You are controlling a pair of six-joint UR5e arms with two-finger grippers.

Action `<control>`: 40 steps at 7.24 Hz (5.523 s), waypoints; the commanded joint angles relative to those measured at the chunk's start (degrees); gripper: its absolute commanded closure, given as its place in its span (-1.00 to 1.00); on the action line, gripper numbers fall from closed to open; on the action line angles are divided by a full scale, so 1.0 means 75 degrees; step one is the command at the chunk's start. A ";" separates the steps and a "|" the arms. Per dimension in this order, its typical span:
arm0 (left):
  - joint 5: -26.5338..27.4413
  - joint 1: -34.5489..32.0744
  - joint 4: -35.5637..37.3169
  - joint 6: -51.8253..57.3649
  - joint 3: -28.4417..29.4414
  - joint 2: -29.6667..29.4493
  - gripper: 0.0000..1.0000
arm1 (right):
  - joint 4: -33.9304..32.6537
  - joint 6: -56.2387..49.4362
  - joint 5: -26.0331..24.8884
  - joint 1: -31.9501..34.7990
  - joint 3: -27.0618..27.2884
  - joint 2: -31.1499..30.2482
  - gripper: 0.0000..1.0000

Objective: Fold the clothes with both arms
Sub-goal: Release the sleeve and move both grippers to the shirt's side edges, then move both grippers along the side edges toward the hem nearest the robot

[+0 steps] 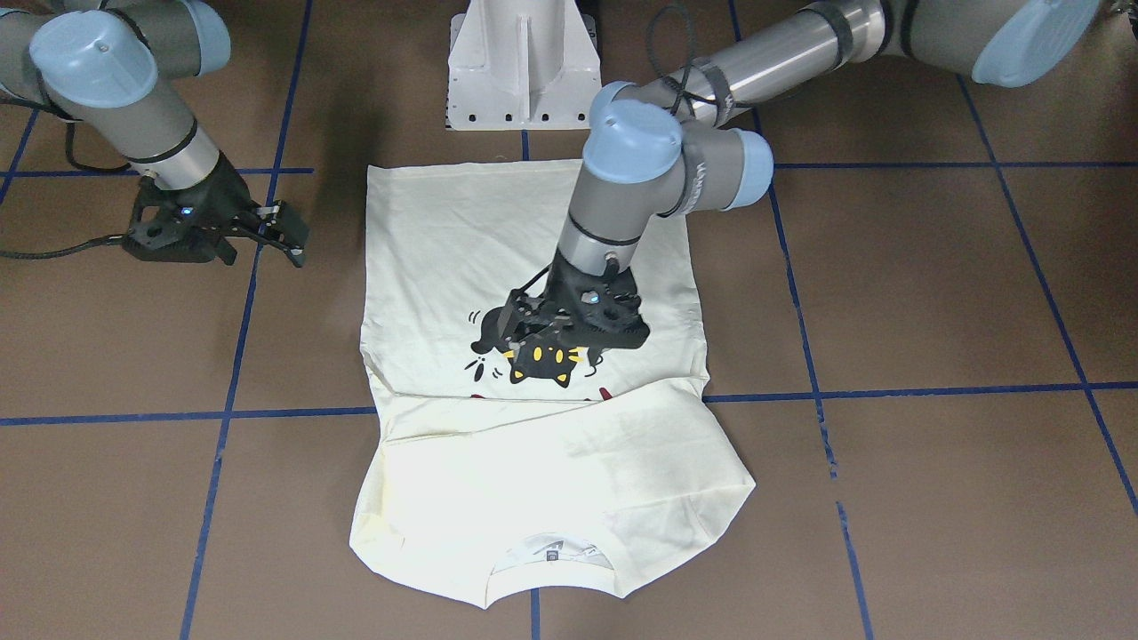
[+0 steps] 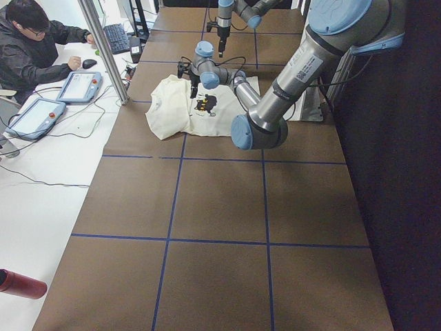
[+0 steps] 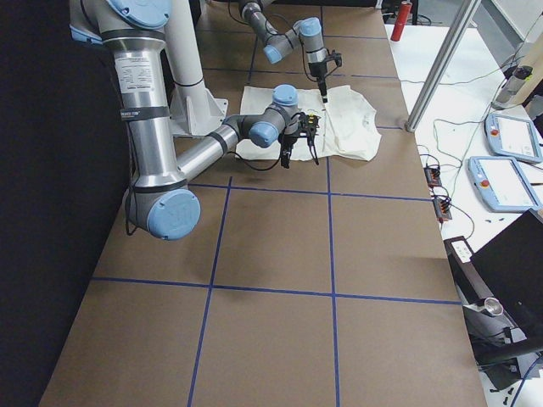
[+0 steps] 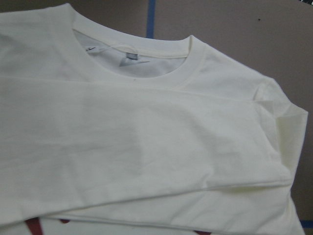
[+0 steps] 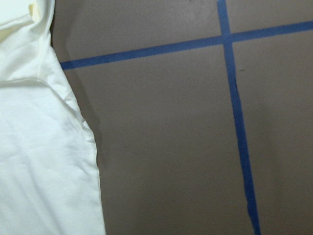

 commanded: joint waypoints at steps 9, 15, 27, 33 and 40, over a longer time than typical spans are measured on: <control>-0.0345 -0.0333 0.1871 0.1418 -0.4223 0.3383 -1.00 | 0.0023 0.2433 -0.2651 -0.3800 0.0641 -0.0519 -1.00; -0.0345 -0.0321 0.1836 0.1418 -0.4199 0.3324 -1.00 | -0.0001 0.2422 -0.2580 -0.3800 0.0618 -0.0472 -0.43; -0.0334 -0.0310 0.1836 0.1395 -0.4199 0.3277 -1.00 | -0.0025 0.2422 -0.2557 -0.3730 0.0536 -0.0437 0.06; -0.0333 -0.0275 0.1777 0.1360 -0.4152 0.3277 -1.00 | -0.0001 0.2422 -0.2486 -0.3625 0.0722 -0.0437 1.00; 0.0844 0.2496 -0.0156 -0.3660 -0.4293 0.4930 -0.91 | 0.0046 0.2422 -0.2264 -0.3343 0.1227 -0.0332 1.00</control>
